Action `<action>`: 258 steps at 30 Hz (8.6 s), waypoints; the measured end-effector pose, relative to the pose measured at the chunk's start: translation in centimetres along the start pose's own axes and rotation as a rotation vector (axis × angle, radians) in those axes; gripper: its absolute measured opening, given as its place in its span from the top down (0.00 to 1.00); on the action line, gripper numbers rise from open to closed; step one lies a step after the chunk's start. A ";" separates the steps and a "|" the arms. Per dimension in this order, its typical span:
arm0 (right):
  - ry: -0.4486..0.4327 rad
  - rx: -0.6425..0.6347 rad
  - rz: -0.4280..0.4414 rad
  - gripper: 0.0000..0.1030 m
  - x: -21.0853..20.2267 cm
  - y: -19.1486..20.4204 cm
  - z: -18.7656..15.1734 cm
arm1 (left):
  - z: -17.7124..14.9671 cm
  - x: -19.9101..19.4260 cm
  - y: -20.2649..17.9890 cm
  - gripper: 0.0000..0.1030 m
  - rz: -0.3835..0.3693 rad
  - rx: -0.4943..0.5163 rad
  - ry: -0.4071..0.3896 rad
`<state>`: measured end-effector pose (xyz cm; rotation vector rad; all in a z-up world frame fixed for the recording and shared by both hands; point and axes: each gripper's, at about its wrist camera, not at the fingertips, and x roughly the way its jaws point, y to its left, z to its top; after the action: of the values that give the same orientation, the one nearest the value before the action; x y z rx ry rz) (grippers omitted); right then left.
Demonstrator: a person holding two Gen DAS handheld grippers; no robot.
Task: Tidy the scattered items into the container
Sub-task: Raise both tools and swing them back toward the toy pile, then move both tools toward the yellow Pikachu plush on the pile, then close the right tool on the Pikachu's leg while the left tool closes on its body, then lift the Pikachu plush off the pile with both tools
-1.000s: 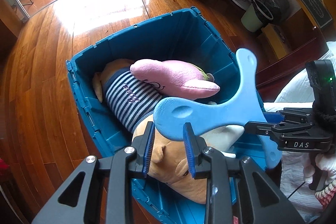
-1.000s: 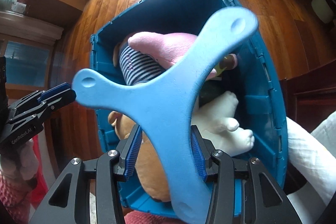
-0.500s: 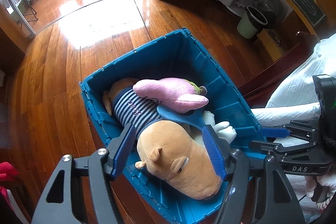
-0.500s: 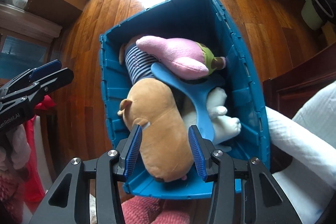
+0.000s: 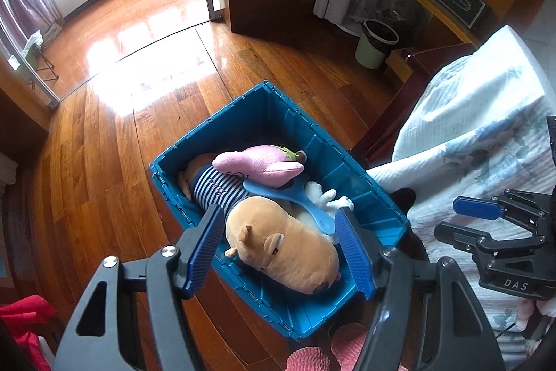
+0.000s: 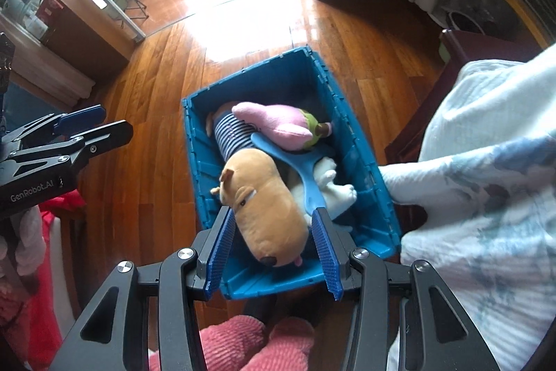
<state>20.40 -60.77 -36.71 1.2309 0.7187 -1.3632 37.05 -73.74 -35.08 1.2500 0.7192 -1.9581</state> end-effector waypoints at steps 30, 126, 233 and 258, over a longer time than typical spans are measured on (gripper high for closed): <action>-0.506 0.503 -0.413 0.24 -41.1 -11.9 -32.2 | -9.8 -27.5 -43.0 0.36 -0.298 0.549 -0.244; -0.494 1.022 -0.620 0.24 -67.6 -50.4 -82.6 | -33.6 -33.1 -105.8 0.21 -0.593 1.019 -0.139; -0.411 0.822 -0.344 0.70 -55.3 -59.9 -82.5 | -35.6 -32.6 -101.1 0.04 -0.480 0.823 -0.246; -0.422 0.702 -0.523 0.70 -54.3 -57.8 -81.7 | -32.8 -28.3 -110.0 0.28 -0.638 0.832 -0.105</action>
<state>-21.19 44.08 -21.24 1.2475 0.2561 -2.3572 -24.16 24.76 -12.34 1.4597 0.2340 -3.0125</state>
